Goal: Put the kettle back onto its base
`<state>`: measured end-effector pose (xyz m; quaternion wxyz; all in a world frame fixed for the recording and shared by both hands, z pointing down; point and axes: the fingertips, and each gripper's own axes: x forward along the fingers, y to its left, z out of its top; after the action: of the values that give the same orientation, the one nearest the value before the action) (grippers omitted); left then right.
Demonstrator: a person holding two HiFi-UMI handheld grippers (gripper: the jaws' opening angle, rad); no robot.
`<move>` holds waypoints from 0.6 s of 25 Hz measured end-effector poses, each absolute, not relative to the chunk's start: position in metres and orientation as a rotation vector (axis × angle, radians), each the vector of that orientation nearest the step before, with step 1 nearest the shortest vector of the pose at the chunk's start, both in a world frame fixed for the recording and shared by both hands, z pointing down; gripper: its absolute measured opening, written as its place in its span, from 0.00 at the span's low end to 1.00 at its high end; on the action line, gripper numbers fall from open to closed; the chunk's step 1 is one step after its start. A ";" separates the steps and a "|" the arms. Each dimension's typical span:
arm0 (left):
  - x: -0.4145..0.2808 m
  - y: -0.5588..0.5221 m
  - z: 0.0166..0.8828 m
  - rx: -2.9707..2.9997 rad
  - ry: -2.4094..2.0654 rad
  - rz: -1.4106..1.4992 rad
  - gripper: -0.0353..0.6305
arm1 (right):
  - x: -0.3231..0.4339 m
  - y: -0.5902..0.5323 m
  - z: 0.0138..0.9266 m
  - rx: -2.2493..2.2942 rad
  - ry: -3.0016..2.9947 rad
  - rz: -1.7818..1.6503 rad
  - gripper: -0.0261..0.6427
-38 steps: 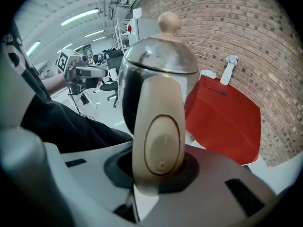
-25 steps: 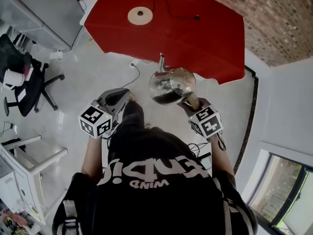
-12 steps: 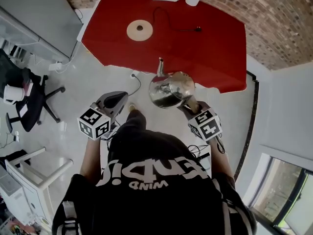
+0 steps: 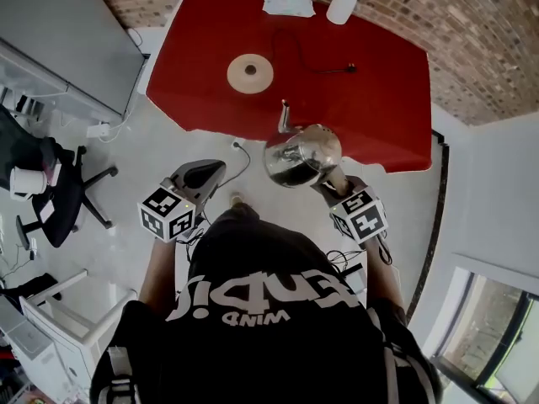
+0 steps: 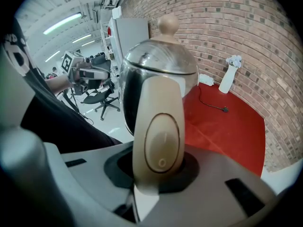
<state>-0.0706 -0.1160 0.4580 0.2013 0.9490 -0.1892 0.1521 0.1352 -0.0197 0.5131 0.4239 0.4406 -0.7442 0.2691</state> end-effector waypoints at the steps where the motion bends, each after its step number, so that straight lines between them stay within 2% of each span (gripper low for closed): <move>1: -0.073 -0.122 0.459 2.652 -0.524 0.427 0.07 | 0.134 -0.026 0.513 1.109 -1.860 0.675 0.15; 15: -0.064 -0.165 0.457 2.654 -0.511 0.426 0.07 | 0.140 -0.064 0.510 1.134 -1.844 0.675 0.15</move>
<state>-0.0642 -0.1652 0.4566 0.2016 0.9501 -0.1828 0.1526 0.1401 -0.0640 0.5103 0.4233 0.4533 -0.7367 0.2695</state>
